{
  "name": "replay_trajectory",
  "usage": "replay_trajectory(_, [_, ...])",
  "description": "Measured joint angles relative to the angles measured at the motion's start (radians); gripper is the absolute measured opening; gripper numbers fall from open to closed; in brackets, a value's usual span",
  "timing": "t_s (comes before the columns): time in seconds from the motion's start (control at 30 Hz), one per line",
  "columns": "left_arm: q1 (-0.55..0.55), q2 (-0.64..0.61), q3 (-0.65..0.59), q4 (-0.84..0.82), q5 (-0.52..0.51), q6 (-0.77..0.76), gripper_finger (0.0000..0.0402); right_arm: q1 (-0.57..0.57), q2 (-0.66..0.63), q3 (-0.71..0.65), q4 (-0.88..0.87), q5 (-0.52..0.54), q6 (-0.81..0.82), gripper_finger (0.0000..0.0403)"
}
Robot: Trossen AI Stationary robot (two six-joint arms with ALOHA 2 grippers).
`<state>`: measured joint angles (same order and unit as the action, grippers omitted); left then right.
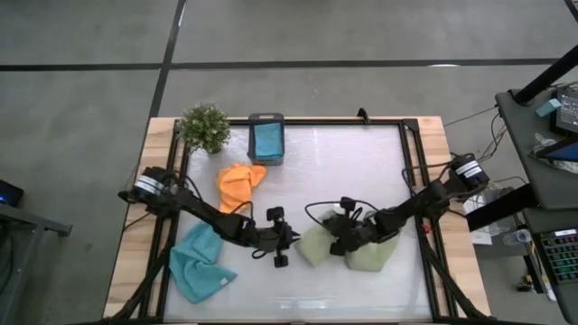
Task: Fold microfiber towels
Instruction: Fold the top green towel
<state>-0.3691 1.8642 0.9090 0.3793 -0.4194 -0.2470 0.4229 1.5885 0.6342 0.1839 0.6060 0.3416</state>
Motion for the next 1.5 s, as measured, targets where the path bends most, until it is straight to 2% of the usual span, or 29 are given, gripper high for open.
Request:
replay_trajectory(0.2, [-0.003,-0.051,0.007,0.042,0.049,0.042,0.0033,0.000,0.046,0.009,0.035,0.004,-0.002,0.0009])
replay_trajectory(0.5, [-0.002,0.063,0.009,0.221,0.054,0.045,0.0033,0.000,0.095,0.039,0.046,0.031,0.012,0.0008])
replay_trajectory(0.67, [0.002,0.142,0.015,0.310,0.098,0.040,0.0033,0.000,0.100,0.043,0.062,0.049,-0.002,0.0008])
replay_trajectory(0.97, [0.021,0.222,0.035,0.319,0.200,-0.064,0.0033,-0.034,0.095,0.035,0.080,0.044,-0.029,0.0008])
replay_trajectory(1.3, [0.021,0.210,0.025,0.267,0.225,-0.095,0.0033,-0.077,0.059,-0.010,0.078,0.038,-0.089,0.0009])
replay_trajectory(1.5, [0.021,0.165,0.024,0.190,0.230,-0.089,0.0033,-0.080,-0.012,-0.014,0.003,0.045,-0.106,0.0009])
